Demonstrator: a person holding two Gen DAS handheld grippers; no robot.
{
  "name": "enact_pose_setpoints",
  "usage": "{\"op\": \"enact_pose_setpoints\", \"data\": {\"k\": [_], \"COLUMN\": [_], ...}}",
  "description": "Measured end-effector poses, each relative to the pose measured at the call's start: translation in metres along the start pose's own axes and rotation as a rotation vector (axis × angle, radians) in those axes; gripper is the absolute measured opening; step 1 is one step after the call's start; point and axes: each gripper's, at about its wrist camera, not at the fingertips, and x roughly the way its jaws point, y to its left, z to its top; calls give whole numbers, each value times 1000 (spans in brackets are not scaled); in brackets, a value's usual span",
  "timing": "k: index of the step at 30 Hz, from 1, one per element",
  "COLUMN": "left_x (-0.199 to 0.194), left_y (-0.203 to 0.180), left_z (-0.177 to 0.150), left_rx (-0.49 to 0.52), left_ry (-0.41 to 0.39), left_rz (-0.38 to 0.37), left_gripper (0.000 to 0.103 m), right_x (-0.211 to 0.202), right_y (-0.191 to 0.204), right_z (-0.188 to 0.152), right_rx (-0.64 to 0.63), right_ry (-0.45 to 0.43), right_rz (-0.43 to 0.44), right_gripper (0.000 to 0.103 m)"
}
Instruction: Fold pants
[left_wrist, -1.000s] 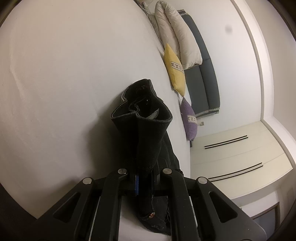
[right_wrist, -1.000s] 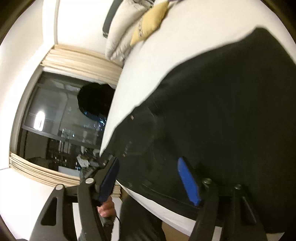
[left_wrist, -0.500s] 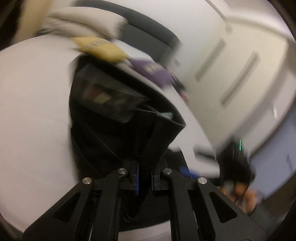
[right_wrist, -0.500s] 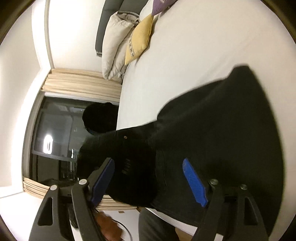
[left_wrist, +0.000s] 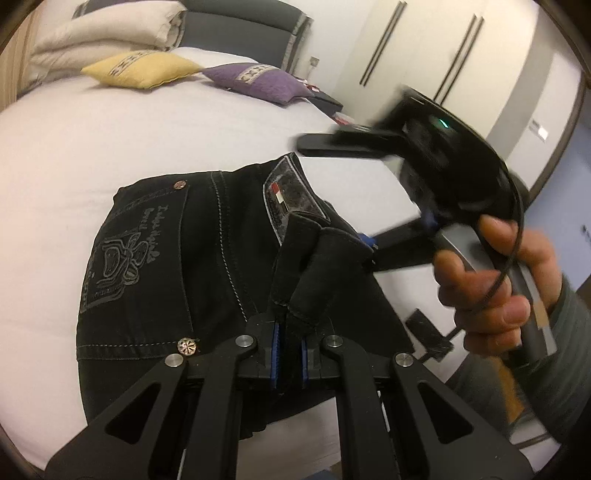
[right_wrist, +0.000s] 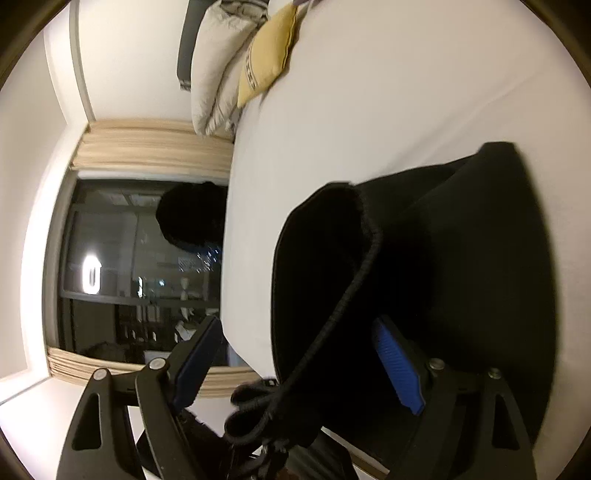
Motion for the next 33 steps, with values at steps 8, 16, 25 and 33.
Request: {"op": "enact_pose_setpoints", "data": {"k": [8,16,25,33], "left_x": [1,19,66,69], "left_y": [-44,-102,-139,-156], "left_z": [4,4,-16,-36], "left_rx": [97,185,225,203], "left_ry": [4,38,122,134], "left_rz": [51,47,82,19], "left_gripper": [6,6,8,48], "right_x": [5,-37,-43,-47], "right_y": [-2,-20,-57,-86], "right_z": [12,14,26,28], "right_rx": [-92,-116,-60,5], "right_ry": [29,-34,-25,-18], "right_rz": [-123,-128,-161,-113], "right_gripper": [22,20,19,23]}}
